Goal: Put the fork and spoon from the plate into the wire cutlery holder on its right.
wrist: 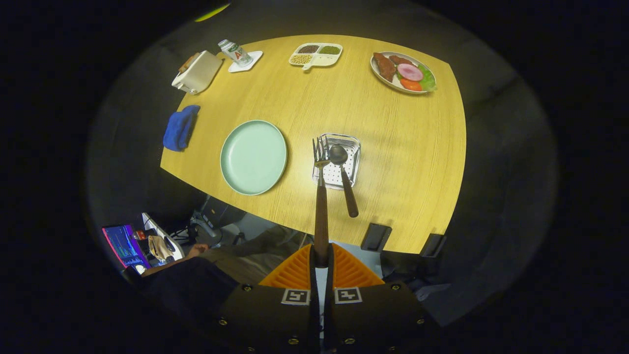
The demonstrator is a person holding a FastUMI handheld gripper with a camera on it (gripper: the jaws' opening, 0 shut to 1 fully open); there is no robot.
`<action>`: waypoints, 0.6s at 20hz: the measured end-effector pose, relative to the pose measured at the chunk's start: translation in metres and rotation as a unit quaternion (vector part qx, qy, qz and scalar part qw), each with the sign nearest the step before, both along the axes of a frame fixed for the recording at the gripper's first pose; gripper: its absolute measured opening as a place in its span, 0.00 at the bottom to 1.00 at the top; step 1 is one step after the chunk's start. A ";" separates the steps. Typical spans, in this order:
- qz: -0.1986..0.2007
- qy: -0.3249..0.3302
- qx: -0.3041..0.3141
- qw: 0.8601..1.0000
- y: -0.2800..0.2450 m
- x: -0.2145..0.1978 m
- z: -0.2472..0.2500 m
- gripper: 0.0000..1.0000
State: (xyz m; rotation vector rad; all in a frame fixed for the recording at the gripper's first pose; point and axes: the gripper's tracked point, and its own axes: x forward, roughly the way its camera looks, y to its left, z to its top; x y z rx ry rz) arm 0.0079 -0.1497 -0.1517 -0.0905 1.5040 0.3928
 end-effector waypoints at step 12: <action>-0.034 0.075 -0.025 0.996 0.010 0.004 -0.032 0.04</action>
